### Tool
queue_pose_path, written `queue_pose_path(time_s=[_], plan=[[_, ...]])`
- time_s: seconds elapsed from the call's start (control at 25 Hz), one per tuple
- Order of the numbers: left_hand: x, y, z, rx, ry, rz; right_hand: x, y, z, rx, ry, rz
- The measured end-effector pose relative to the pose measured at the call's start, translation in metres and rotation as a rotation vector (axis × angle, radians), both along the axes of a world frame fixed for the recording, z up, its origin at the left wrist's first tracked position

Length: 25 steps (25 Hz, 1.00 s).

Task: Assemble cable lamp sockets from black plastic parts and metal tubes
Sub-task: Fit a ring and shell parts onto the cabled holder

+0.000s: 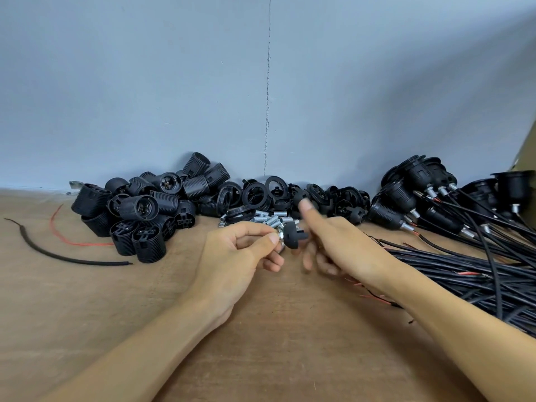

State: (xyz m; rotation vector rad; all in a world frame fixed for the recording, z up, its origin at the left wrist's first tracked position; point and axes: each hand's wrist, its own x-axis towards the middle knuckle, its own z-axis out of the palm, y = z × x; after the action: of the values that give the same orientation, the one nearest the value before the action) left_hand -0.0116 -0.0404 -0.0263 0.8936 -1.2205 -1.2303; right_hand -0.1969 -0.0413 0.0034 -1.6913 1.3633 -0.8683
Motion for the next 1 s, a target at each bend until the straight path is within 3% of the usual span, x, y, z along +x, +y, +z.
queue_pose_path(time_s=[0.12,0.24,0.36,0.52,0.68,0.84,1.0], plan=[[-0.0004,-0.0003,0.0004,-0.008,-0.002,0.007,-0.0027,0.0003,0.001,0.058,-0.166,0.077],[-0.0008,0.0004,-0.0004,-0.014,-0.016,0.006,0.002,0.0003,-0.0016,0.126,-0.139,0.042],[-0.0007,0.0002,-0.0012,-0.015,-0.013,0.012,0.0025,-0.0008,-0.0005,0.167,-0.285,0.063],[-0.0017,0.0008,-0.0023,-0.024,-0.043,0.01,0.0035,0.0028,0.0036,0.221,-0.179,0.099],[-0.0005,0.0,-0.0029,-0.03,-0.051,0.007,0.0067,0.0024,-0.0005,0.136,-0.182,0.127],[-0.001,0.0,-0.0031,-0.034,-0.067,0.012,0.0046,0.0023,0.0009,0.21,-0.206,0.049],[-0.0003,-0.0003,-0.0024,-0.03,-0.044,0.011,0.0022,0.0013,0.0021,0.075,-0.143,0.122]])
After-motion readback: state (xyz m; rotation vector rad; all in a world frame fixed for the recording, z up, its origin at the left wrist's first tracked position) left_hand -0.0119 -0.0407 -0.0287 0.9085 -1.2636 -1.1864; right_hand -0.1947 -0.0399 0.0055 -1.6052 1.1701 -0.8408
